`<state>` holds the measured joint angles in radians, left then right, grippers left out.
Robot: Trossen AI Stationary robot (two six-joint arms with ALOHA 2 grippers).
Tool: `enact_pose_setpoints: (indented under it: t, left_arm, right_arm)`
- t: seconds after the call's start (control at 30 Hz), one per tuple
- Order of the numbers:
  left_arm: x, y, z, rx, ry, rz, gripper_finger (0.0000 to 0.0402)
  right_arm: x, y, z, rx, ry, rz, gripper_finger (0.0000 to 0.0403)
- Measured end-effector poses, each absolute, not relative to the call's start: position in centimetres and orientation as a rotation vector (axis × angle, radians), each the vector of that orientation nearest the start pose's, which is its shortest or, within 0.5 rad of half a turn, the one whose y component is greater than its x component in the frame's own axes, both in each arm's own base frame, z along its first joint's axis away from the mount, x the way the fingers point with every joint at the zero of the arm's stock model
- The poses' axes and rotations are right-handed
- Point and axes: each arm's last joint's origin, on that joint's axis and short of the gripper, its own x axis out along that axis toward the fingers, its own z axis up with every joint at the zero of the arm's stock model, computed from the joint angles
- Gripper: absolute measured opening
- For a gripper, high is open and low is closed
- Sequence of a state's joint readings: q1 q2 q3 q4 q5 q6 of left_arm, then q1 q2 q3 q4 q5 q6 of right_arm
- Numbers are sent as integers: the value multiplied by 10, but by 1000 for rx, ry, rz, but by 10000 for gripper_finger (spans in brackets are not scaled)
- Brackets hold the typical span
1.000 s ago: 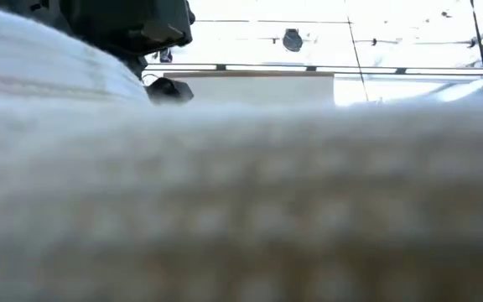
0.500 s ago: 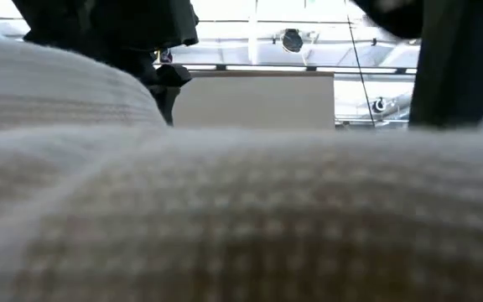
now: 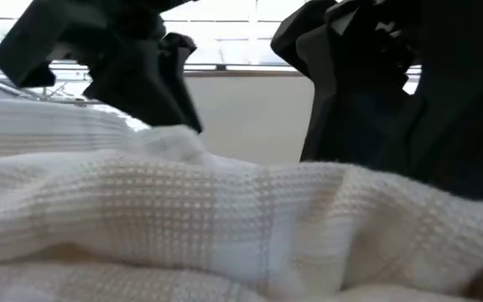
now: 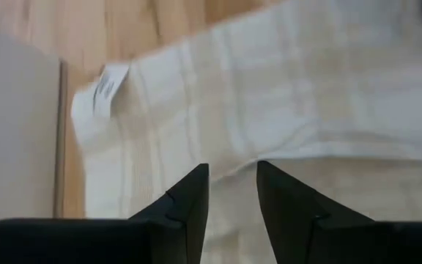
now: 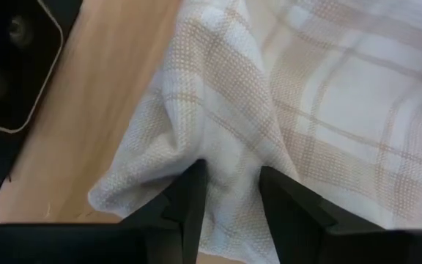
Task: Fold towel
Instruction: Fold the white patterned towel
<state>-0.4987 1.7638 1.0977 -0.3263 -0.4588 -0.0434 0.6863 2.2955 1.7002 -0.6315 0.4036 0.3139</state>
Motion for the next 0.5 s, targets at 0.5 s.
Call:
enact_pose_setpoints:
  t: [0.5]
  left_arm:
    - [341, -135, 146, 315, 958, -147, 124]
  right_arm:
    - [353, 282, 139, -327, 1116, 27, 123]
